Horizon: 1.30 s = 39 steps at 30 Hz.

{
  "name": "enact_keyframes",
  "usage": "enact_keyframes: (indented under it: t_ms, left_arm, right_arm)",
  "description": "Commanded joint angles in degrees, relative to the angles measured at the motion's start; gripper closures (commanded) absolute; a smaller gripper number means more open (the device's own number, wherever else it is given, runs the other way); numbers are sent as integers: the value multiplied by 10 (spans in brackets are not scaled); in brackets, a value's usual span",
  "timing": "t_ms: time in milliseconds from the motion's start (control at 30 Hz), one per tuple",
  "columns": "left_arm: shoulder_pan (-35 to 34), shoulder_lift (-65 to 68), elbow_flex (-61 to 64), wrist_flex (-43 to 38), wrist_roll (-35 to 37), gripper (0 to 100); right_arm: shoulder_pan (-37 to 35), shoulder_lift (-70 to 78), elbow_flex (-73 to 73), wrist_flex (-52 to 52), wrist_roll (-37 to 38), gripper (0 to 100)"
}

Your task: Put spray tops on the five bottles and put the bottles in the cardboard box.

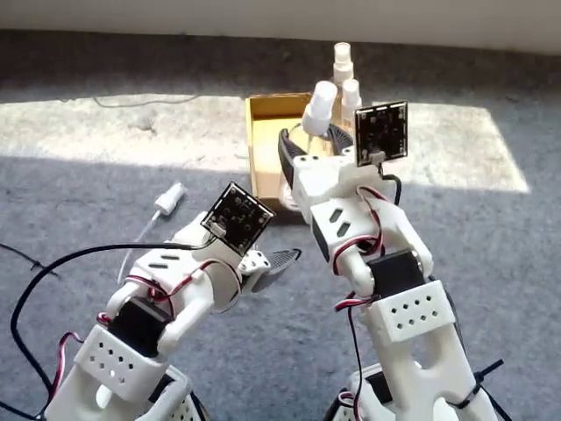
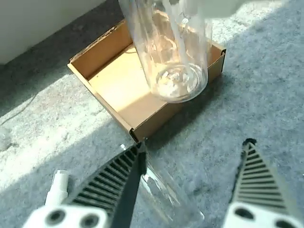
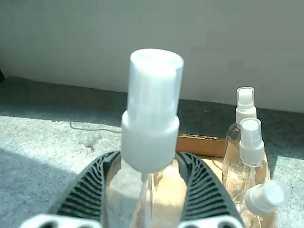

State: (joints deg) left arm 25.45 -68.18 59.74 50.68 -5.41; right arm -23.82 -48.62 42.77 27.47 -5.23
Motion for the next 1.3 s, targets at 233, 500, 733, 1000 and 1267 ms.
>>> enact_keyframes:
  t_ms: [233,500,733,1000,1267]
  left_arm:
    - [-18,-11,43,-78,-4,713]
    - [-273,-5,80,-159,55,713]
    - [-327,-5,88,-197,82,713]
    - [-326,-5,89,-197,81,713]
    - [-326,-5,89,-197,81,713]
  right_arm:
    - [50,57,-15,-100,28,995]
    - [51,385,-265,-150,29,995]
    - [36,609,-480,-150,33,995]
    - [36,785,-647,-167,29,995]
    - [23,853,-699,-191,28,995]
